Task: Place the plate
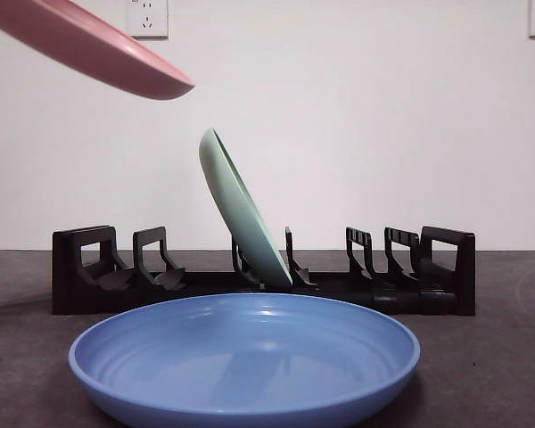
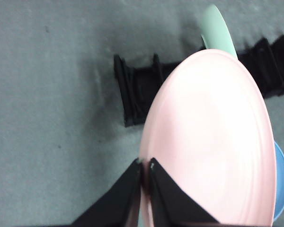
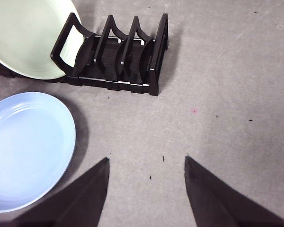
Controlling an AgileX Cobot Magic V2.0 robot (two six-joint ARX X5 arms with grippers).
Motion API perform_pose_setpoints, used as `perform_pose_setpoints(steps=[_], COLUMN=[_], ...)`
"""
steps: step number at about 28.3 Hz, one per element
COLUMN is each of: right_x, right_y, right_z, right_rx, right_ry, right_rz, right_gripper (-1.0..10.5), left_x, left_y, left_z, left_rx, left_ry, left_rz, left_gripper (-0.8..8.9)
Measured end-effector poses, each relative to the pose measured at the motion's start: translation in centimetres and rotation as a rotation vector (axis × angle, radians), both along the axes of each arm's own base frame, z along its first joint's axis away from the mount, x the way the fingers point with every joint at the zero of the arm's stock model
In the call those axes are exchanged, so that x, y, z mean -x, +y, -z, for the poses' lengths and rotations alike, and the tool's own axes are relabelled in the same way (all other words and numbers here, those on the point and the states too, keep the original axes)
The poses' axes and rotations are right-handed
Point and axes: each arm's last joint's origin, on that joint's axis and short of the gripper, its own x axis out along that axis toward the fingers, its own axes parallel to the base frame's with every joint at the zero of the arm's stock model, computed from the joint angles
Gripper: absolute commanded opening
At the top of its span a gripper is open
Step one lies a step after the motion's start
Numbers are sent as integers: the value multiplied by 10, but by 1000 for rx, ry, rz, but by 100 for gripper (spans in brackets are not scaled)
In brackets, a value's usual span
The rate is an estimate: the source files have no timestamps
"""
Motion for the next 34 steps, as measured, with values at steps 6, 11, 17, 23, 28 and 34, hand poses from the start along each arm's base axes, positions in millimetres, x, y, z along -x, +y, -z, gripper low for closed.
perform_pose_setpoints(steps=[6,11,17,23,28,34], right_x=[0,0,1,3,3,3], right_y=[0,0,-1,-1,-1,-1], right_z=[0,0,1,3,4,4], right_rx=[0,0,8,20,23,26], right_ry=[0,1,17,41,48,44], right_rz=[0,0,0,0,0,-4], right_gripper=[250,250,250,250,250,250], left_x=[26,41,48,43,37,30], left_y=[5,7,6,3,1,-6], left_z=[25,62,119,174,200,210], left_rx=[45,75,182,283,343,406], left_ry=[13,50,133,225,217,202], left_rz=[38,38,34,-3,-53,-86], left_gripper=[14,13,13,13,13,13])
